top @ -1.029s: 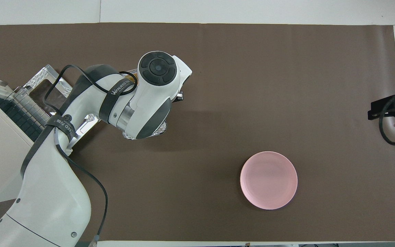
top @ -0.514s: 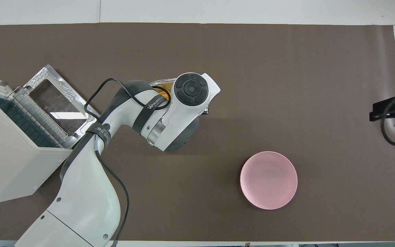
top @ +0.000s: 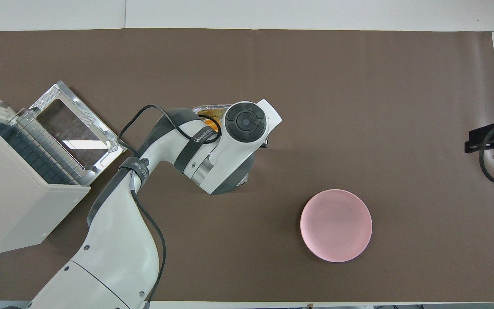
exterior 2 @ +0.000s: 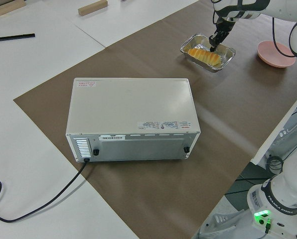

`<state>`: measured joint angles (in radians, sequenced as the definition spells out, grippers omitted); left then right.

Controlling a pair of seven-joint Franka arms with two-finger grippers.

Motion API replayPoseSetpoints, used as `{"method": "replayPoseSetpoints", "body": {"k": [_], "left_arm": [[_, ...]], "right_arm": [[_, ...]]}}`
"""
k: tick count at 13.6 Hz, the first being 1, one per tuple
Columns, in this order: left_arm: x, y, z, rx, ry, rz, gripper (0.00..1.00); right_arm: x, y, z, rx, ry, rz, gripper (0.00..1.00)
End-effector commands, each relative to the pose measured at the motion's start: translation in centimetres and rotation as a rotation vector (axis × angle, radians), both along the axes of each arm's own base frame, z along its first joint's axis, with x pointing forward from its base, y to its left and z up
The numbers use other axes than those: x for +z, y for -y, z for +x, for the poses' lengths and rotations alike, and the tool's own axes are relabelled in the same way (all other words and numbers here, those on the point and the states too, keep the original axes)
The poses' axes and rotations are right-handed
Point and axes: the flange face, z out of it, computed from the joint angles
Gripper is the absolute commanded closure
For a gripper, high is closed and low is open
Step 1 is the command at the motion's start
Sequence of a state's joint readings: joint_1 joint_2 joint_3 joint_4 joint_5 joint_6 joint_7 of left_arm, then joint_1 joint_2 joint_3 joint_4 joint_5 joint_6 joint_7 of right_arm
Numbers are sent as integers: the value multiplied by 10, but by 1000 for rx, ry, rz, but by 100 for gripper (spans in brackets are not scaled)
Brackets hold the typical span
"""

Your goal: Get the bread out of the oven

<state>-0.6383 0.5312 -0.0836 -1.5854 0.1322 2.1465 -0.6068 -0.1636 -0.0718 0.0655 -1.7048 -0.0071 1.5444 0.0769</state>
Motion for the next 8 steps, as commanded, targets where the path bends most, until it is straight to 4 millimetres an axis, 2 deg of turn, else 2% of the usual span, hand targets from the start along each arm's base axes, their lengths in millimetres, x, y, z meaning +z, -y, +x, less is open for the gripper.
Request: {"method": "replayPoseSetpoints", "body": {"k": [1, 2, 4, 6, 8], "left_arm": [[3, -1, -2, -3, -1, -14, 12], [6, -1, -1, 1, -1, -15, 0], [26, -5, 7, 53, -21, -65, 0], [69, -39, 24, 152, -48, -134, 0], [106, -69, 28, 197, -59, -123, 0]], "right_arm": [[1, 3, -8, 11, 18, 12, 0], [2, -3, -7, 20, 20, 11, 0], [4, -19, -4, 43, 33, 12, 0], [10, -53, 3, 111, 61, 14, 0], [6, -80, 7, 161, 89, 15, 0]]}}
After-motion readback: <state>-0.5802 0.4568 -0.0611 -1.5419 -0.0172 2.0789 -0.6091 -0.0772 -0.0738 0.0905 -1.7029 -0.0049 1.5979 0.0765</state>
